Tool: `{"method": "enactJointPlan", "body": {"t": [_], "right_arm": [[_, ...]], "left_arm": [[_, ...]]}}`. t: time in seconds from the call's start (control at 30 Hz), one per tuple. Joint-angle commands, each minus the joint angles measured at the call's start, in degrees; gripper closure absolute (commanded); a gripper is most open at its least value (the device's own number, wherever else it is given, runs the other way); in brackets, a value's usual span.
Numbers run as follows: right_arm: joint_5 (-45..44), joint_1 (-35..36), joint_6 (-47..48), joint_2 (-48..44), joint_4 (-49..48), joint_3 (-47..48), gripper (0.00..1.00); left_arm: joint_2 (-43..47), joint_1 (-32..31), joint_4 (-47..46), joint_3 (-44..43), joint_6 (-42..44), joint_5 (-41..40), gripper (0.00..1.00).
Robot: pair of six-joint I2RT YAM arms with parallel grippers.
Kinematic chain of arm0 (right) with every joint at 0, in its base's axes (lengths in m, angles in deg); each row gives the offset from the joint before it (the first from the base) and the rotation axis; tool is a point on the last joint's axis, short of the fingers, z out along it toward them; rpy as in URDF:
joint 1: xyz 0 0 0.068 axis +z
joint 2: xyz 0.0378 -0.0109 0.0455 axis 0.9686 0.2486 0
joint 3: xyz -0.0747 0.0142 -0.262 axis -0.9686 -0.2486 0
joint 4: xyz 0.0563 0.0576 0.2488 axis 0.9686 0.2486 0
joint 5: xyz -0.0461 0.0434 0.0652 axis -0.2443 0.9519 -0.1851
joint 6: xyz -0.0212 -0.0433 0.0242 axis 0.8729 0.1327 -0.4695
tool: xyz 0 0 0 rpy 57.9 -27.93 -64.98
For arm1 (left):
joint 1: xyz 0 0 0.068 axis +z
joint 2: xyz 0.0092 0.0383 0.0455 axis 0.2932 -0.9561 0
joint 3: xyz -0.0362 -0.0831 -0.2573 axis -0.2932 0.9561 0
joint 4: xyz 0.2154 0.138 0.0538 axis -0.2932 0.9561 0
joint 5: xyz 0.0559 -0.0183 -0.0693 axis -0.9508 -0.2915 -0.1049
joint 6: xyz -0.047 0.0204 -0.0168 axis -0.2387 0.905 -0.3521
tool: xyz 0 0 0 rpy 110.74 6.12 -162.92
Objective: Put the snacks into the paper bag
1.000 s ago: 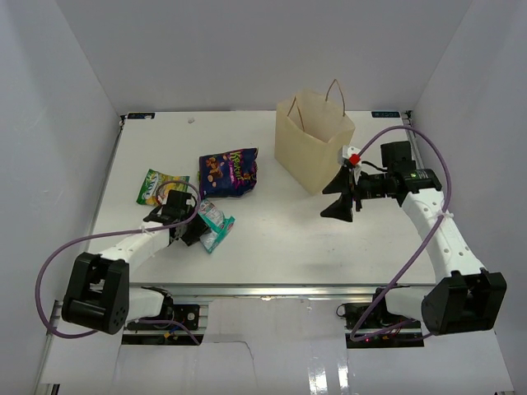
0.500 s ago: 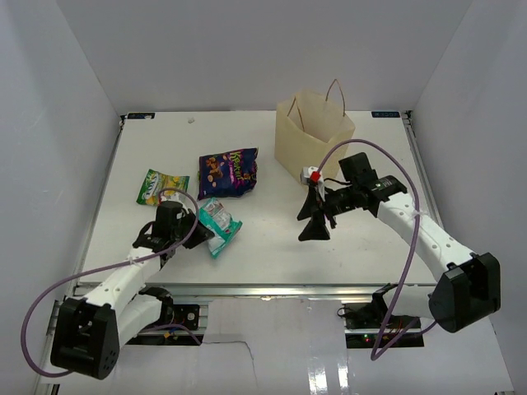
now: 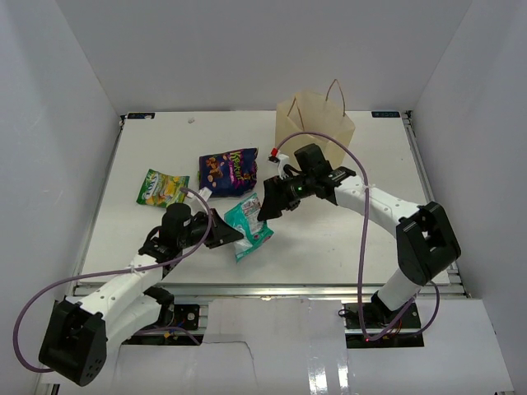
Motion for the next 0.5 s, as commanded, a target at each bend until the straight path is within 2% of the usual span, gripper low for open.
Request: {"method": "enactJointPlan", "body": {"t": [0.0,0.07,0.13,0.17,0.23,0.27,0.4,0.43,0.47], "right_arm": [[0.2,1.0,-9.1,0.7,-6.5,1.6,0.09],[0.2,1.5,-10.4,0.8,-7.6,0.2,0.11],[2.6,1.8,-12.4,0.8,-10.4,-2.4,0.2],[3.7,1.9,-12.6,0.7,-10.8,-2.8,0.29],[5.3,2.2,-12.7,0.2,-12.6,-4.2,0.4],[6.3,2.2,-12.7,0.1,-12.9,-4.5,0.51],[9.9,2.2,-12.5,-0.4,-14.7,-5.2,0.72],[10.6,2.2,-12.3,-0.7,-14.9,-5.3,0.75],[12.3,2.2,-11.1,-0.8,-15.3,-4.8,0.81]], "left_arm": [[0.2,-3.0,-5.2,-1.7,-2.2,1.1,0.98],[-0.1,-4.1,-5.2,-2.3,-2.4,0.7,0.98],[-0.1,-4.9,-5.2,-2.5,-2.6,0.5,0.98],[0.1,-5.0,-5.2,-2.6,-2.7,0.4,0.98],[0.3,-5.2,-5.2,-2.7,-3.1,0.2,0.97],[0.8,-5.2,-5.2,-2.7,-3.2,0.2,0.97],[1.9,-5.2,-5.3,-2.9,-3.2,0.3,0.95],[2.6,-5.2,-5.3,-2.9,-3.2,0.4,0.93],[3.0,-5.2,-5.3,-2.9,-2.9,0.3,0.83]]}}
